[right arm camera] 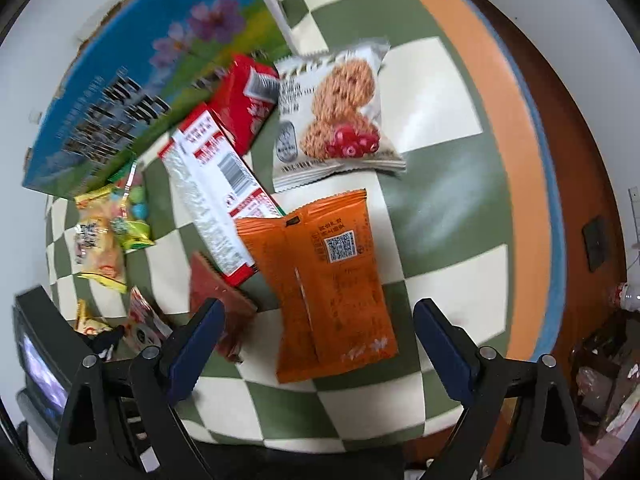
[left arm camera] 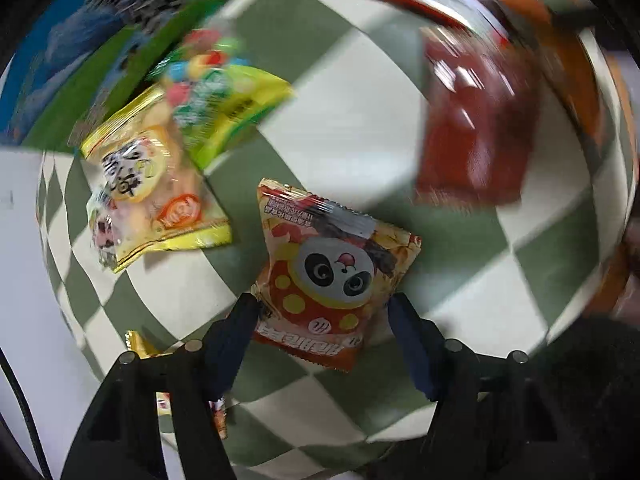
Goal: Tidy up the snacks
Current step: 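Grasp the panda-print orange bag with the left tool while the right grasps the orange packet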
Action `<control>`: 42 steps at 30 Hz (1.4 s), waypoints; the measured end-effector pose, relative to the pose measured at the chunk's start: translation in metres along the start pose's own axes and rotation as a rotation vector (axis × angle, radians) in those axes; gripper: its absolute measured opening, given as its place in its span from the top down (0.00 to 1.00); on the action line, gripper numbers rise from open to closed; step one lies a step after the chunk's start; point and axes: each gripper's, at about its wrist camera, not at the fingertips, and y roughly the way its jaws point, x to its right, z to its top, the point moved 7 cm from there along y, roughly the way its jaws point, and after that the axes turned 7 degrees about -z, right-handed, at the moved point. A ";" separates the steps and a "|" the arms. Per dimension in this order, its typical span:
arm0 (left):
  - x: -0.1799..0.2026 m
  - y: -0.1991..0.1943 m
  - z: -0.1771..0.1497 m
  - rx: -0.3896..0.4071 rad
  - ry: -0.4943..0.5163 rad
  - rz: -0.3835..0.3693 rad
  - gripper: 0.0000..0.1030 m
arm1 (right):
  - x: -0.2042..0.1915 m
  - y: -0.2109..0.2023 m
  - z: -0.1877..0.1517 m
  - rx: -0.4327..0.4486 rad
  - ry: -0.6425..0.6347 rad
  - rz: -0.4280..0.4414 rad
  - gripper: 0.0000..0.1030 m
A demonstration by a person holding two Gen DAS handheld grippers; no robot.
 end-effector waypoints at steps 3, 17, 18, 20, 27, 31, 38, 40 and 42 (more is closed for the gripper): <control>-0.022 -0.005 0.002 0.028 -0.191 -0.104 0.36 | -0.001 0.016 -0.001 -0.013 -0.008 0.004 0.41; -0.039 0.003 -0.009 0.041 -0.308 -0.158 0.34 | -0.005 0.022 -0.038 -0.063 -0.083 0.000 0.40; -0.035 0.002 -0.008 0.050 -0.269 -0.115 0.34 | -0.003 0.022 -0.039 -0.063 -0.079 0.000 0.40; -0.026 0.002 -0.008 0.065 -0.232 -0.084 0.34 | -0.001 0.023 -0.039 -0.063 -0.078 -0.008 0.40; -0.045 0.013 -0.035 0.050 -0.543 -0.304 0.43 | -0.009 0.014 -0.042 0.028 -0.114 -0.098 0.44; -0.050 0.038 -0.055 0.016 -0.628 -0.402 0.37 | 0.000 0.016 -0.035 0.007 -0.072 -0.074 0.42; -0.029 0.047 -0.064 -0.059 -0.476 -0.365 0.36 | 0.011 0.023 -0.038 -0.048 -0.043 -0.024 0.38; -0.025 0.050 -0.062 -0.059 -0.471 -0.354 0.36 | 0.016 0.022 -0.039 -0.054 -0.033 -0.013 0.38; -0.008 0.048 -0.047 -0.043 -0.481 -0.343 0.39 | 0.020 0.024 -0.039 -0.068 -0.010 0.000 0.38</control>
